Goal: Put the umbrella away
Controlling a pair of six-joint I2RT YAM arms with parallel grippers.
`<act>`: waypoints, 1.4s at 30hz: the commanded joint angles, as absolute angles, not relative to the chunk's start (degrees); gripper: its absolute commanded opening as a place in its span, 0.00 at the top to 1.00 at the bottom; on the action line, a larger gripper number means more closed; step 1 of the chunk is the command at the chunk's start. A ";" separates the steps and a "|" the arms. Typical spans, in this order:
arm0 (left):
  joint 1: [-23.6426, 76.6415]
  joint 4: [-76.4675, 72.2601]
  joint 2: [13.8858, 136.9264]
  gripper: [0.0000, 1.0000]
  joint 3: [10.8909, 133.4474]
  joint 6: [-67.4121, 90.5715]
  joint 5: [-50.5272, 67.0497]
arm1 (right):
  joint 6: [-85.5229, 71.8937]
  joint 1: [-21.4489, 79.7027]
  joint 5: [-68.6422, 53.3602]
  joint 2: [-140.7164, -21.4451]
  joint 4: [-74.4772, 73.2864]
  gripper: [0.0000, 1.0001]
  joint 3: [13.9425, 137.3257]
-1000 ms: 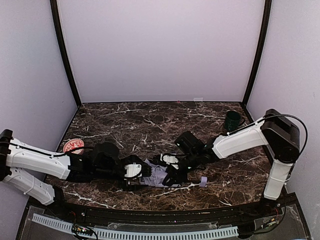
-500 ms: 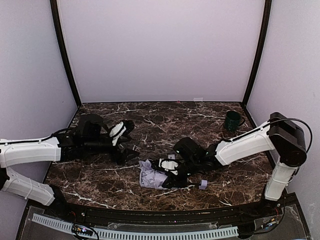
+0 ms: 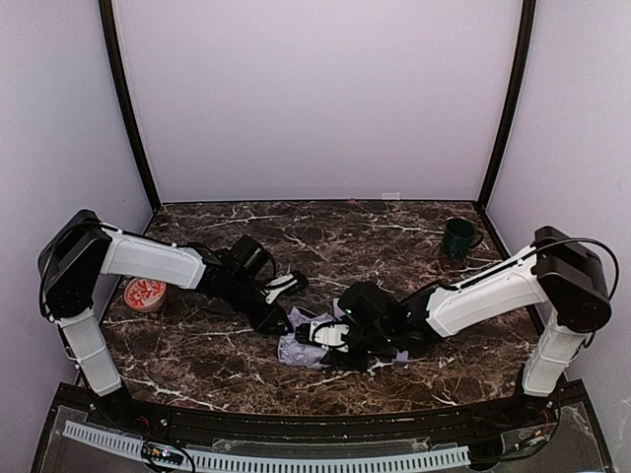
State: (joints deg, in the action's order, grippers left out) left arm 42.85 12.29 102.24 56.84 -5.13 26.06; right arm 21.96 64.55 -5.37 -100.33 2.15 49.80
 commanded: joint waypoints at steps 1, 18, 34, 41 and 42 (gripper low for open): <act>43.82 12.49 100.47 0.82 60.47 -6.89 33.64 | 26.16 66.07 -1.19 -101.44 -2.68 0.98 47.09; 48.28 10.80 103.84 0.86 66.87 -12.88 33.74 | 35.59 68.55 -5.23 -102.02 -7.01 1.00 49.55; 52.65 5.01 115.86 1.00 69.64 -7.52 39.06 | 36.94 68.66 -3.75 -102.59 -2.22 1.00 50.54; 49.37 16.69 110.76 0.97 74.96 -6.71 31.15 | 33.73 68.59 -2.22 -102.74 -0.18 1.00 49.58; 48.00 17.37 109.27 0.96 74.06 -5.09 30.79 | 33.63 68.58 -1.74 -102.75 -0.18 1.00 49.62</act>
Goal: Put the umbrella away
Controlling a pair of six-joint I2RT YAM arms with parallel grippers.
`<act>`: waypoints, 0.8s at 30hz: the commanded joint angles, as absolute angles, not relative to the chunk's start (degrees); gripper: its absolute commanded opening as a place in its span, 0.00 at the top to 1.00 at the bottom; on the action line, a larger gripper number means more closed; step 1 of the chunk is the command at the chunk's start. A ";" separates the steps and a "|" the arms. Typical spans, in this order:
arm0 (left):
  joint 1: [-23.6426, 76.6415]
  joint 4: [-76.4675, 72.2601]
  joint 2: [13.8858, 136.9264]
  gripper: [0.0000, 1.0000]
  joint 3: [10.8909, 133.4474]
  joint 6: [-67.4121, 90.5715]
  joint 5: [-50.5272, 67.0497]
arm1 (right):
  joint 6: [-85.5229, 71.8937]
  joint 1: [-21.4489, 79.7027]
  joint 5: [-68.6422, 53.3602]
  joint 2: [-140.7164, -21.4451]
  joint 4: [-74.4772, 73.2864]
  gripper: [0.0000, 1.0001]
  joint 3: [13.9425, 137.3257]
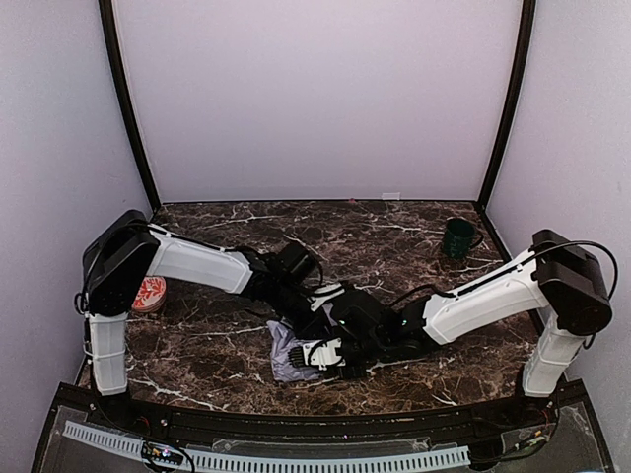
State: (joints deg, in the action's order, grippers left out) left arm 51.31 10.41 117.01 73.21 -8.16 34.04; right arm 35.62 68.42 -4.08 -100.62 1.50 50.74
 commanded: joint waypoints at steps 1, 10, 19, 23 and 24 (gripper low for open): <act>46.47 18.12 107.55 0.94 73.03 -3.67 30.15 | 33.57 68.61 -1.41 -102.87 -0.05 1.00 49.59; 40.16 23.33 95.74 0.39 60.86 1.25 19.53 | 33.78 68.44 -0.95 -101.91 0.53 1.00 48.30; 40.23 21.18 92.68 0.36 56.19 5.30 29.50 | 33.65 68.20 -0.57 -101.08 1.19 1.00 47.06; 40.30 18.06 93.31 0.59 55.31 6.36 32.22 | 32.94 68.15 -0.42 -100.77 2.20 1.00 46.30; 40.79 17.32 94.09 0.68 55.57 6.63 33.69 | 32.91 68.17 -0.44 -100.76 2.16 1.00 46.25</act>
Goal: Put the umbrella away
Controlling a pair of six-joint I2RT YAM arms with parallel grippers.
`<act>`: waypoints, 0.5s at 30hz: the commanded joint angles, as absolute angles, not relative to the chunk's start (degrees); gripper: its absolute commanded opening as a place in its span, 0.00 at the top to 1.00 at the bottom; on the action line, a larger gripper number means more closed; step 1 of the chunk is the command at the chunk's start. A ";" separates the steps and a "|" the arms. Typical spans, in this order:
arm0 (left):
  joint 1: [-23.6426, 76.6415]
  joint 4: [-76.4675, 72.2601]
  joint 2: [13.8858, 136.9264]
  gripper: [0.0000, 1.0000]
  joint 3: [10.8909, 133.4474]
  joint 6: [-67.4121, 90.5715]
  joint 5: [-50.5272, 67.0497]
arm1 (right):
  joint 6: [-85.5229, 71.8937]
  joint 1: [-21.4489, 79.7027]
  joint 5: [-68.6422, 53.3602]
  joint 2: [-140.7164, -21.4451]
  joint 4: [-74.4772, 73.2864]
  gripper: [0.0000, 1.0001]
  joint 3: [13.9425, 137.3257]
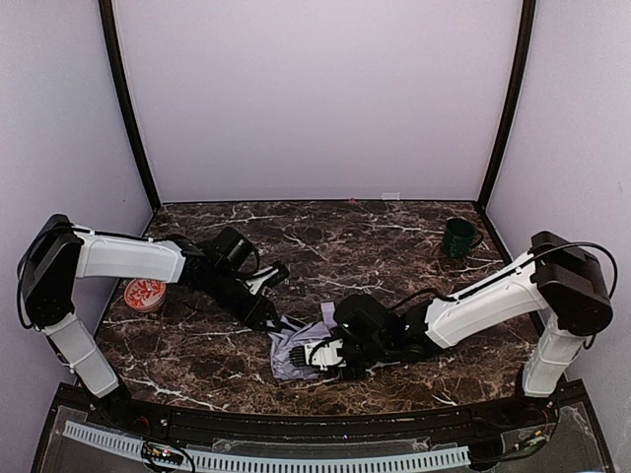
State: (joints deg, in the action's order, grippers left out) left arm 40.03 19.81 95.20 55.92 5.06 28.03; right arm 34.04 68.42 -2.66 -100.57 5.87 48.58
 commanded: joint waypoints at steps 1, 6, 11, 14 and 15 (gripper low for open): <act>41.62 16.71 94.62 0.80 55.67 6.33 34.58 | 33.00 68.13 -0.42 -100.66 2.08 1.00 46.28; 46.09 15.13 97.28 1.00 59.71 2.02 33.98 | 34.43 68.28 -1.07 -100.67 2.84 1.00 46.24; 47.94 15.24 103.01 1.00 70.59 -1.08 34.45 | 37.37 69.12 -2.12 -101.80 -0.12 1.00 49.35; 48.08 14.20 109.73 1.00 73.60 -0.72 36.31 | 37.75 69.85 -1.93 -101.37 -0.08 1.00 50.05; 48.08 15.33 111.35 1.00 74.70 -0.71 36.37 | 37.46 69.84 -2.09 -100.96 0.25 1.00 50.07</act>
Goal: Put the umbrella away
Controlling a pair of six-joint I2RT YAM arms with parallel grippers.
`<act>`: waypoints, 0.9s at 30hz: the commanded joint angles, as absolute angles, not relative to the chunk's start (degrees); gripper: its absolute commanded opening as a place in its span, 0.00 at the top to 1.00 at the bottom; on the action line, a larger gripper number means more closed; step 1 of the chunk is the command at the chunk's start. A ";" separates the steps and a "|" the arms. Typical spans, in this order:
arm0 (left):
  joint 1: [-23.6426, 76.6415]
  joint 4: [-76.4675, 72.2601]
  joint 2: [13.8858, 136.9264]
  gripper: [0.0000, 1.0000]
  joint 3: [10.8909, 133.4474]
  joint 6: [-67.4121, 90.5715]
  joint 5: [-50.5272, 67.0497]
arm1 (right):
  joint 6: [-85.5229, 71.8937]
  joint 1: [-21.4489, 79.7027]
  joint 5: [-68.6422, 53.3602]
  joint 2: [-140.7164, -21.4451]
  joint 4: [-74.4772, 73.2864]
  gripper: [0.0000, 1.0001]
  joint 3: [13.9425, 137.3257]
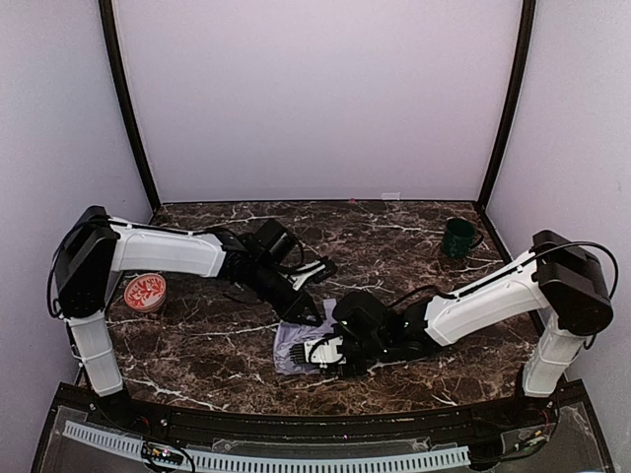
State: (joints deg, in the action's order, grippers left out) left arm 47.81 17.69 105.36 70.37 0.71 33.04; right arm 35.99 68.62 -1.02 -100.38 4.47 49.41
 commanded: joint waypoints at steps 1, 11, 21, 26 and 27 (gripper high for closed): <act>48.08 16.59 114.41 1.00 75.85 -0.70 36.61 | 37.38 69.79 -2.11 -100.71 0.56 1.00 50.03; 53.87 12.31 125.78 1.00 80.52 1.51 45.03 | 36.73 69.63 -2.05 -101.28 0.68 1.00 51.93; 54.01 13.44 125.77 0.99 82.40 -1.65 46.28 | 31.63 64.56 -9.03 -101.38 2.60 1.00 50.10; 52.64 11.32 125.76 0.99 84.12 -1.23 42.89 | 27.10 62.79 -15.60 -102.58 0.58 1.00 49.87; 52.12 10.59 125.85 0.98 84.09 -0.97 40.63 | 25.91 62.71 -16.43 -103.05 0.46 1.00 49.53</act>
